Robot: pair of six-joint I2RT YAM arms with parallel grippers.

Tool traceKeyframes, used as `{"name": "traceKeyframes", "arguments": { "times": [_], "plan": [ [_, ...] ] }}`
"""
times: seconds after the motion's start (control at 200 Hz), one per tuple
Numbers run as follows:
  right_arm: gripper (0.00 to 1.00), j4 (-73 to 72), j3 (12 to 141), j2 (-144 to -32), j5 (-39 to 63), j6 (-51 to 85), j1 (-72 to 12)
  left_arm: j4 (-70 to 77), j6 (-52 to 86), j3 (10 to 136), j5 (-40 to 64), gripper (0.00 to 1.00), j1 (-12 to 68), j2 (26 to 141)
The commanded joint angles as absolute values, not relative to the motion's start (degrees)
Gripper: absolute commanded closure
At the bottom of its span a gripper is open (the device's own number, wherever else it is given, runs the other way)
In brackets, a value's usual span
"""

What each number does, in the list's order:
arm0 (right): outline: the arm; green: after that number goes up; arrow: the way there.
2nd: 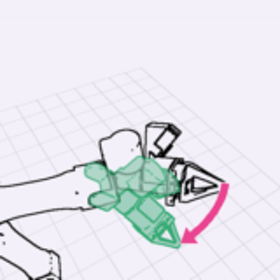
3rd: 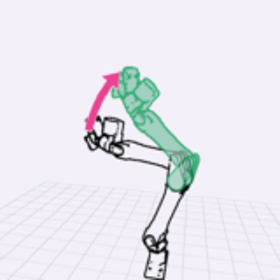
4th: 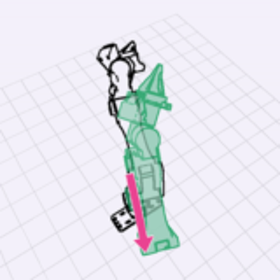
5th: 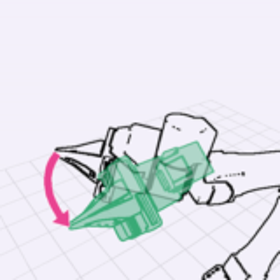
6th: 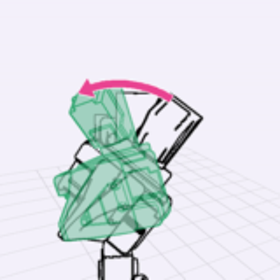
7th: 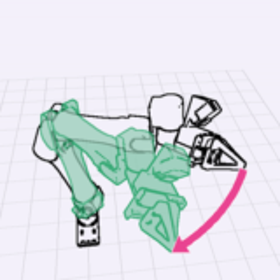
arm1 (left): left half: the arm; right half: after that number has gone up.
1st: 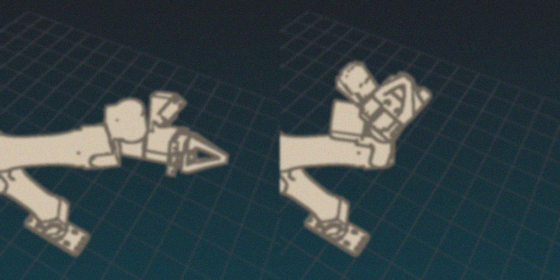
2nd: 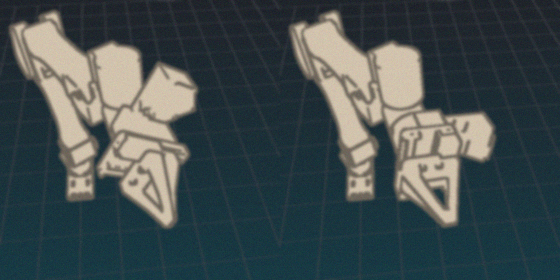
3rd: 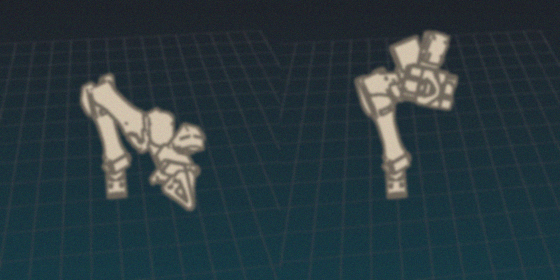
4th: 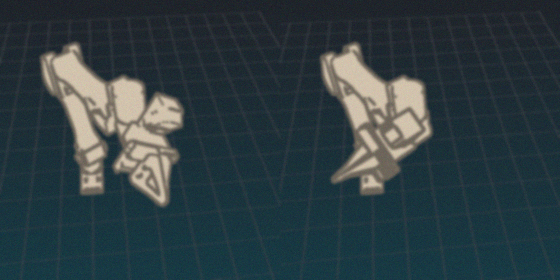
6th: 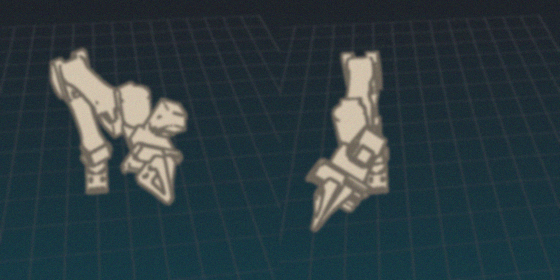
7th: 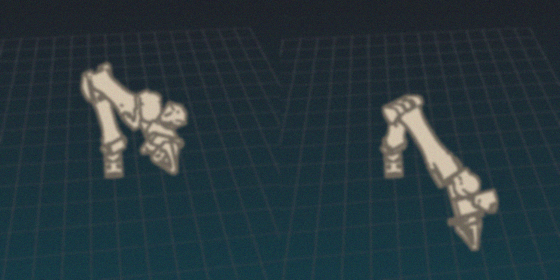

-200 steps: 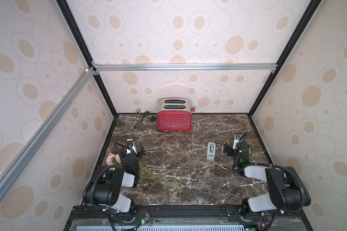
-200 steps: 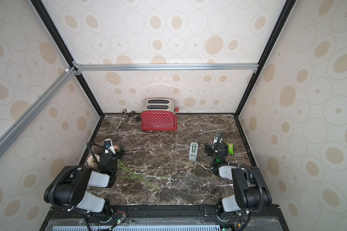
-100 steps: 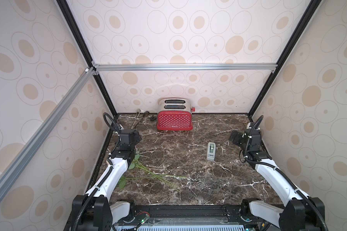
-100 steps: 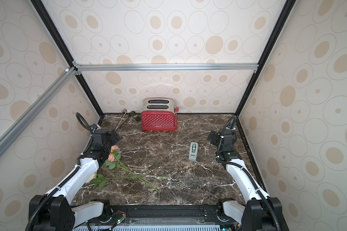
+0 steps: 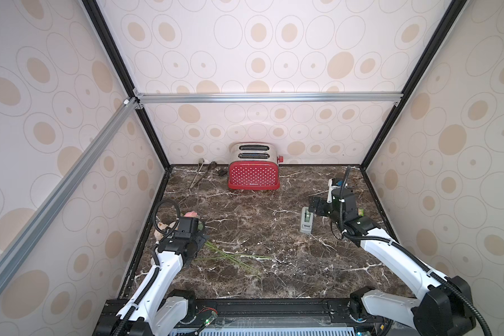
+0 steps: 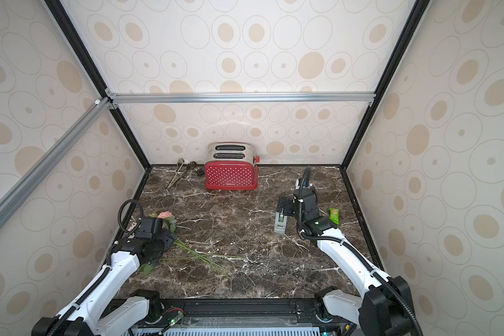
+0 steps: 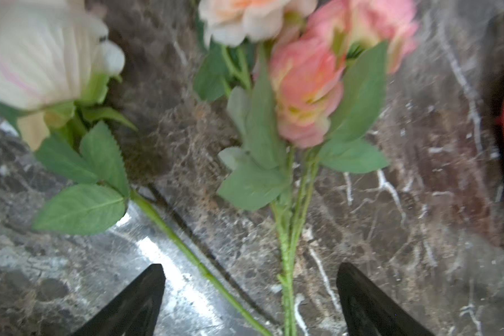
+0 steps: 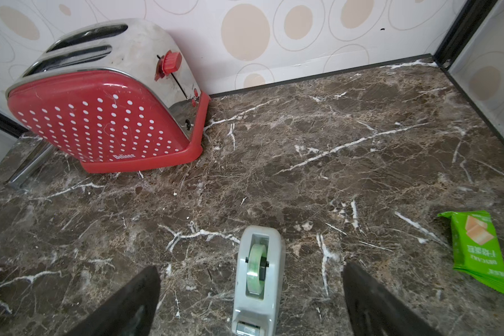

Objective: Wrap bouquets with tape
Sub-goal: Gather the flowers at the center of the board.

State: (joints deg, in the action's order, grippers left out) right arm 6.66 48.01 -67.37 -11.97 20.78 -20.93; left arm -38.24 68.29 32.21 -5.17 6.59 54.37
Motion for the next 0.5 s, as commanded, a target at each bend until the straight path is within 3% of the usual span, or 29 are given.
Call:
{"name": "traceKeyframes", "arguments": {
  "times": [0.0,0.495],
  "plan": [
    [0.00,5.63,49.74,-68.28,-12.11,19.03,-21.27,-38.65,72.66,29.35,-3.06,0.02,7.88,52.94],
    [0.00,6.06,50.36,-69.75,-12.21,18.46,-22.31,-28.80,71.38,28.18,-3.23,0.02,10.37,62.88]
  ]
}}
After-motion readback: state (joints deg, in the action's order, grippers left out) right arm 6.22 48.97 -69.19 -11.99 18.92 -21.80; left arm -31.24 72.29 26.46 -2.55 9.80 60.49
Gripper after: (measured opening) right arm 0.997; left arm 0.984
